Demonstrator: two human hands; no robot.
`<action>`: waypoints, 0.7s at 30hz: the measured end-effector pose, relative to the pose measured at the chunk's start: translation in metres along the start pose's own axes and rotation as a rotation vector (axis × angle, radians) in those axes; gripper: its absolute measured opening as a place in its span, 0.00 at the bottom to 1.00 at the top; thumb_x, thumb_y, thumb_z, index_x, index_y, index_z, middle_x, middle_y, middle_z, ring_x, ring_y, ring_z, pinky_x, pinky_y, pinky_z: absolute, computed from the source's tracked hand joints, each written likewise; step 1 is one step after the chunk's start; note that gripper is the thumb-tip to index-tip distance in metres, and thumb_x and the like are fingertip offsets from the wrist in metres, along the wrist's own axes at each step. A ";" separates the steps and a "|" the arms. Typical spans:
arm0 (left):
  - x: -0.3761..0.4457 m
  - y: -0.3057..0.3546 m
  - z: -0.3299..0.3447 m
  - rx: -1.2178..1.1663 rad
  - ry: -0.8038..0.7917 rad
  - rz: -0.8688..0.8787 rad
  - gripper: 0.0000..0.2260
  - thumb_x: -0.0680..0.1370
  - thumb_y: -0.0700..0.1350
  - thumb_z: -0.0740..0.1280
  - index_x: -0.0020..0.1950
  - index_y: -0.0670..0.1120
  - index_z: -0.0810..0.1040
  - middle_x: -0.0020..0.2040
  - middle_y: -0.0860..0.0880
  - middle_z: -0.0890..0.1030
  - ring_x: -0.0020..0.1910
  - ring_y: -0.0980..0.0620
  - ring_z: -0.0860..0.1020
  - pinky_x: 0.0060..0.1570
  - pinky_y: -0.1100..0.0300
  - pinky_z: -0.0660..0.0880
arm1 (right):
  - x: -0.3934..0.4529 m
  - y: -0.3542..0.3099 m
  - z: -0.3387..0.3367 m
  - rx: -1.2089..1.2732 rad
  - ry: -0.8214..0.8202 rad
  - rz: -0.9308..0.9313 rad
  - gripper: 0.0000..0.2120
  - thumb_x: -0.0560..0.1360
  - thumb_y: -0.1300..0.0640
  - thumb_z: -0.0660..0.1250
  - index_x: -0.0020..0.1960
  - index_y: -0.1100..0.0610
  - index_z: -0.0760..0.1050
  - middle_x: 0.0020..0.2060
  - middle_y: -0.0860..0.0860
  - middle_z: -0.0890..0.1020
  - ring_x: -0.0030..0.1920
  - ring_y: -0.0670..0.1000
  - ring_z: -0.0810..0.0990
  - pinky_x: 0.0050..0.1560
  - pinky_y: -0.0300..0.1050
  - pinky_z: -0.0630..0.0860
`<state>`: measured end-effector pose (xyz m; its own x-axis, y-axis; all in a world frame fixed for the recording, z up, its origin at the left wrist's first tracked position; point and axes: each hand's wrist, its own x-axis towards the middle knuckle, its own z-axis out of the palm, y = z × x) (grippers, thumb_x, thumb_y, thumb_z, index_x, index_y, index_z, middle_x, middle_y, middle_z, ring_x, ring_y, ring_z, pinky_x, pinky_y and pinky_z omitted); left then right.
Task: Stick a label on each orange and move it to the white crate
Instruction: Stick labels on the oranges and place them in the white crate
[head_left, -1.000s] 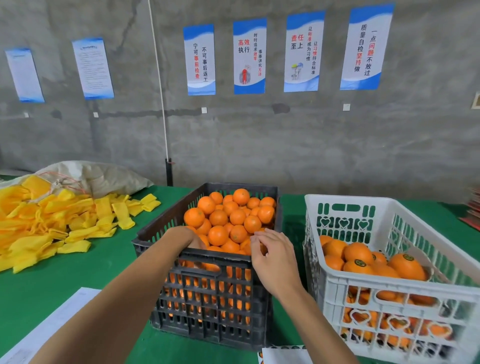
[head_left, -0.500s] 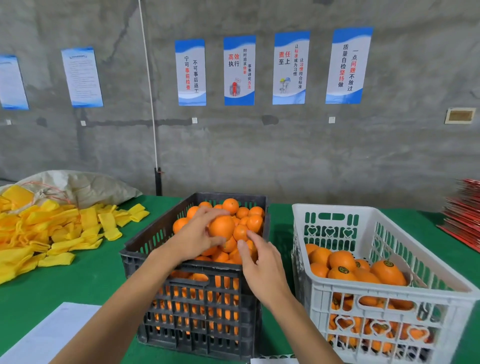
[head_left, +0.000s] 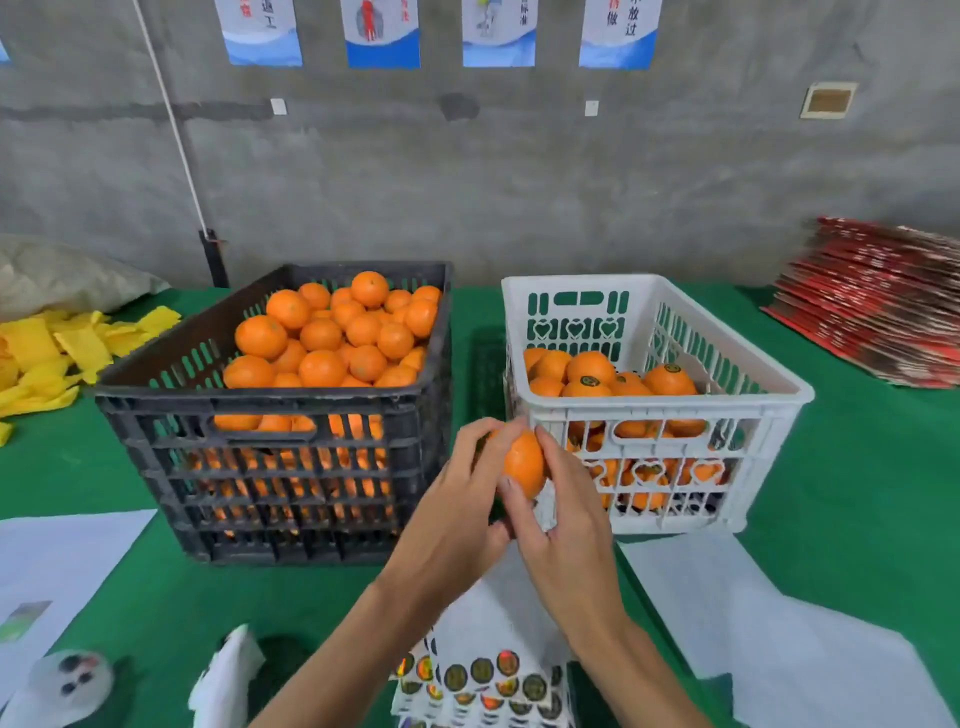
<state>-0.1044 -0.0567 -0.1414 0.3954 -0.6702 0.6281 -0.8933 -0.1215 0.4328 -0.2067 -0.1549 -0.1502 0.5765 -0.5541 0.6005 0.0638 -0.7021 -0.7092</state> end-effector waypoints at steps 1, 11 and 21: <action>-0.009 0.000 0.012 -0.049 -0.033 -0.064 0.37 0.77 0.39 0.74 0.80 0.57 0.60 0.75 0.55 0.62 0.65 0.50 0.75 0.56 0.51 0.81 | -0.009 0.010 -0.004 -0.027 -0.049 0.033 0.29 0.80 0.35 0.61 0.77 0.46 0.66 0.69 0.38 0.71 0.69 0.33 0.67 0.67 0.28 0.65; -0.079 -0.019 0.094 -0.157 -0.227 -0.413 0.36 0.79 0.43 0.74 0.76 0.64 0.56 0.72 0.57 0.61 0.67 0.49 0.73 0.62 0.61 0.73 | -0.105 0.071 -0.038 -0.560 -0.412 0.250 0.38 0.76 0.27 0.58 0.74 0.54 0.72 0.75 0.51 0.72 0.74 0.52 0.70 0.73 0.46 0.65; -0.094 -0.010 0.106 -0.063 -0.038 -0.468 0.35 0.80 0.44 0.72 0.78 0.58 0.52 0.71 0.54 0.61 0.69 0.47 0.69 0.63 0.57 0.70 | -0.115 0.070 -0.036 -0.625 -0.285 0.324 0.20 0.76 0.40 0.72 0.56 0.55 0.86 0.62 0.51 0.82 0.62 0.54 0.78 0.65 0.53 0.74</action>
<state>-0.1553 -0.0706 -0.2732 0.7435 -0.5805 0.3321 -0.6055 -0.3736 0.7027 -0.2983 -0.1564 -0.2555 0.6817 -0.6983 0.2186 -0.5693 -0.6938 -0.4411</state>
